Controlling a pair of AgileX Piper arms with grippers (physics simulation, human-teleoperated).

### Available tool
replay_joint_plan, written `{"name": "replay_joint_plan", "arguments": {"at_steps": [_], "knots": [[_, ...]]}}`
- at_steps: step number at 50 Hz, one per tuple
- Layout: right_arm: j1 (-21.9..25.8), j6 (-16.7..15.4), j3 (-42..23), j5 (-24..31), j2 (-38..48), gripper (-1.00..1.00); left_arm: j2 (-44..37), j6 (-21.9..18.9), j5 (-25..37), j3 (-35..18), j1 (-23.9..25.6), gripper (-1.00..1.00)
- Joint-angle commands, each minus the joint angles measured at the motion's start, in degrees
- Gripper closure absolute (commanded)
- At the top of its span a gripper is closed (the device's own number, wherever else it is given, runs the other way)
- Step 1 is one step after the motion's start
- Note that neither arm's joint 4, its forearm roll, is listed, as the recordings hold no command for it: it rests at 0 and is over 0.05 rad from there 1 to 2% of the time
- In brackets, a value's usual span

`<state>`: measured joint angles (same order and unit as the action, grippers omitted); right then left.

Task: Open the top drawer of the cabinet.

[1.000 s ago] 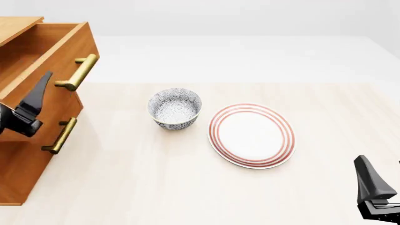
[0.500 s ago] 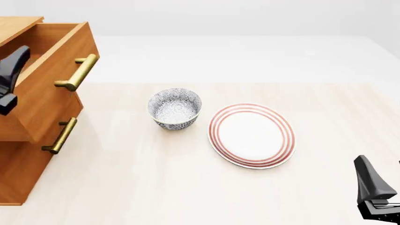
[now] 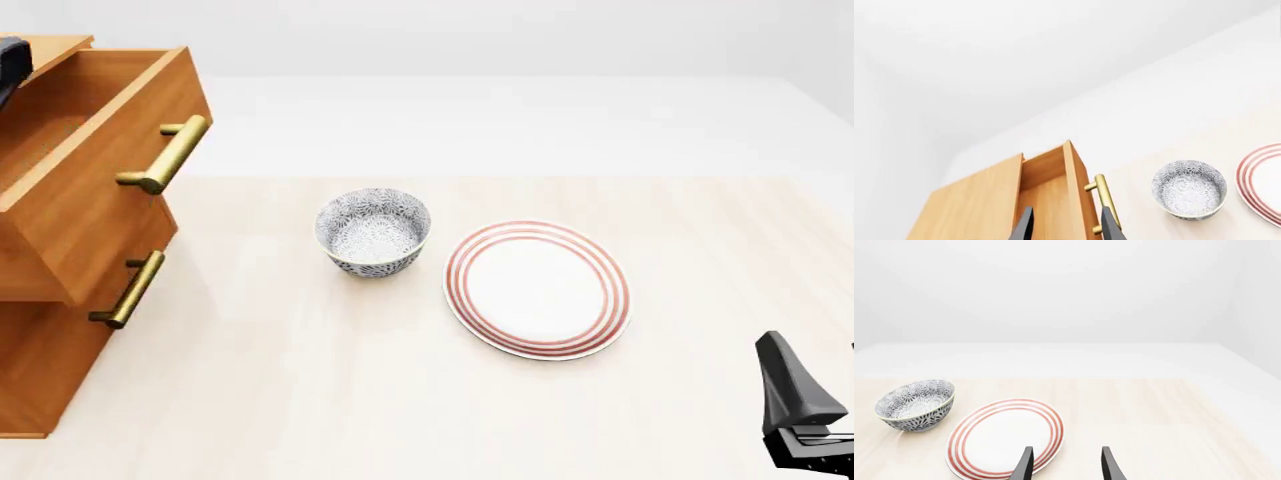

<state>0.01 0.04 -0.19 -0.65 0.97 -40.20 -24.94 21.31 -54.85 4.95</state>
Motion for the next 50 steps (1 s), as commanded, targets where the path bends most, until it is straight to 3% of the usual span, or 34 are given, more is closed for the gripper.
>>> {"name": "replay_joint_plan", "arguments": {"at_steps": [1, 17, 50], "knots": [[0.00, 0.01, 0.00, 0.00, 0.00, -1.00, -2.52, 3.54, 6.41, -6.73, -1.48, -1.00], [0.01, 0.00, 0.00, 0.00, 0.00, -1.00, -7.47, 10.17, 16.13, -17.05, -1.07, -1.00], [0.00, 0.01, 0.00, 0.00, 0.01, -1.00, -11.82, 18.76, 29.96, -24.90, -2.55, -1.00]]}}
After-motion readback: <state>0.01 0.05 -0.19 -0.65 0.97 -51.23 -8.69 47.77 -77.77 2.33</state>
